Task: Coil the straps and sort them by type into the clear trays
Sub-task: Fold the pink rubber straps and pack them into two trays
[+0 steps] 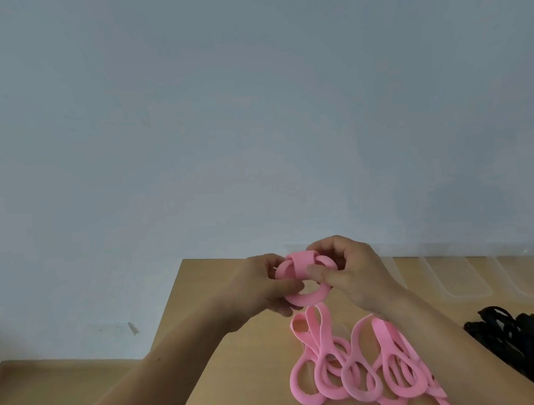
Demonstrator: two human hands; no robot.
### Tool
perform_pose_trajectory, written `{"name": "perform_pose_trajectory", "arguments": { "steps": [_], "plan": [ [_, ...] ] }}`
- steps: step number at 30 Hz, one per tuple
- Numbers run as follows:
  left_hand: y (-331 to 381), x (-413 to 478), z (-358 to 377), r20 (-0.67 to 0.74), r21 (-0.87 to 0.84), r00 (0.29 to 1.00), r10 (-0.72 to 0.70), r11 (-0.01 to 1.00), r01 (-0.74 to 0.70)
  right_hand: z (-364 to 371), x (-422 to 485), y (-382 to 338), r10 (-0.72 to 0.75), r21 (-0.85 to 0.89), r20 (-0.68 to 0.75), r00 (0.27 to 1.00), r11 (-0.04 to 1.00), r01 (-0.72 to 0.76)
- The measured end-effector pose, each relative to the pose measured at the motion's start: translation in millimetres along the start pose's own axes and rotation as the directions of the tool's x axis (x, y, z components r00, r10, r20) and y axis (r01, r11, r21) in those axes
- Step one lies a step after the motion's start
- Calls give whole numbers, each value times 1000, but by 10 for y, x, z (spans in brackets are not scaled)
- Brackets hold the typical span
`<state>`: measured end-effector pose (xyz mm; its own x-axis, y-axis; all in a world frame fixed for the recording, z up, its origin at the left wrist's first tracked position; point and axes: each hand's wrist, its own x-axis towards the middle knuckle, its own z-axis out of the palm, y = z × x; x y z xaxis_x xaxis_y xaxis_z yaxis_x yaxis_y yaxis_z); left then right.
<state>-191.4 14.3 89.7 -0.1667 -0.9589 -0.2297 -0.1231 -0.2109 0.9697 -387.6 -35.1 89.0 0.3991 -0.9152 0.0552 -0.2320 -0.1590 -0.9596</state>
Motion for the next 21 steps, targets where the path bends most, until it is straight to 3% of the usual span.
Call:
{"name": "perform_pose_trajectory", "arguments": {
  "steps": [8,14,18,21],
  "plan": [
    [60,5,-76,52,-187,994,-94,977,102,60,-18,42,-100,-129,27,995,986,103],
    [19,43,-72,36,-277,999,-30,960,39,71,-11,78,-165,-139,19,986,976,166],
    [-26,71,-69,-39,-277,999,10,961,-21,-3,26,86,-76,-9,78,994,997,76],
    [-69,96,-49,-68,-228,996,55,971,-69,-26,77,109,-34,-52,67,997,998,38]
  ]
}}
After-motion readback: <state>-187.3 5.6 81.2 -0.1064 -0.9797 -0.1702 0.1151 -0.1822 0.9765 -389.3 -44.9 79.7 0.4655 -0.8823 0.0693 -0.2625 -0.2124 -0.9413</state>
